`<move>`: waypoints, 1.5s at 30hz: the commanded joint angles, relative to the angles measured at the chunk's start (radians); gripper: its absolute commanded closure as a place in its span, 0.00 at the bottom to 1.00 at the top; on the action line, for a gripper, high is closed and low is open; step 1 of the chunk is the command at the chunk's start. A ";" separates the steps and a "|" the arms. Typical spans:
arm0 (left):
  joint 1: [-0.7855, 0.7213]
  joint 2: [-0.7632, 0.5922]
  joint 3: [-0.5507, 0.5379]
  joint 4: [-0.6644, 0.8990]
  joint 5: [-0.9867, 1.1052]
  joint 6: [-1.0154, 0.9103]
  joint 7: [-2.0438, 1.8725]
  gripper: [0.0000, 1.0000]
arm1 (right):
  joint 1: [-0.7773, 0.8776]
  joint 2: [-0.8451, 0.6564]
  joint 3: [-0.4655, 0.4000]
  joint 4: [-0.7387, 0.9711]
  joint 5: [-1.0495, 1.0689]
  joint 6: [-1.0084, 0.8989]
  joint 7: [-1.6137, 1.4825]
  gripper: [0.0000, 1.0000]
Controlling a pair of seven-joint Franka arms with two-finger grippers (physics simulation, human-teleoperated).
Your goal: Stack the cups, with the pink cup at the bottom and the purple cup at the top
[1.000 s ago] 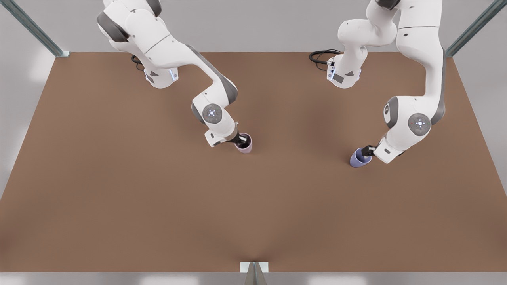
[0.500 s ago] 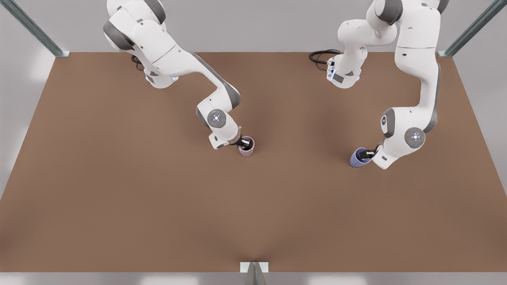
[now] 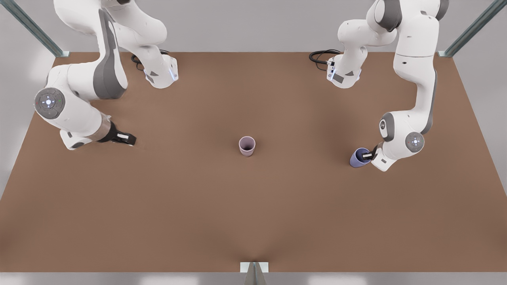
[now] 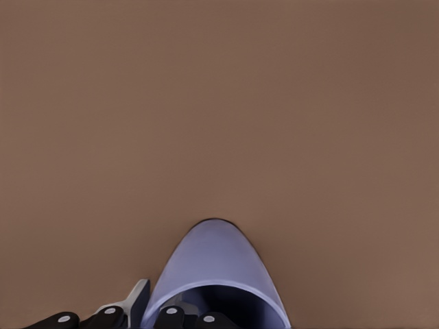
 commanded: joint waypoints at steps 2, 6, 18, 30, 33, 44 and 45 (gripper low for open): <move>0.000 0.002 0.000 0.000 -0.016 0.000 0.000 0.79 | -0.056 -0.018 -0.033 0.003 0.000 -0.015 -0.097 0.00; 0.000 0.003 0.000 0.002 -0.016 -0.003 0.005 0.79 | -0.057 -0.004 -0.080 0.041 -0.002 -0.009 -0.166 0.00; -0.017 -0.092 -0.155 0.143 -0.017 -0.187 -0.150 0.79 | -0.096 0.031 -0.100 0.152 0.015 -0.050 -0.163 0.00; -0.218 -0.041 -0.472 0.328 -0.019 -0.273 -0.877 0.79 | -0.088 0.057 -0.094 0.178 0.017 -0.050 -0.161 0.00; -0.298 0.006 -0.472 0.400 -0.019 -0.265 -0.992 0.79 | -0.096 0.059 -0.096 0.179 0.023 -0.047 -0.161 0.00; -0.416 0.186 -0.469 0.601 0.000 -0.255 -1.144 0.79 | -0.097 0.060 -0.097 0.195 0.023 -0.042 -0.160 0.00; -0.423 0.190 -0.468 0.607 0.001 -0.255 -1.147 0.79 | -0.097 0.060 -0.097 0.195 0.023 -0.042 -0.160 0.00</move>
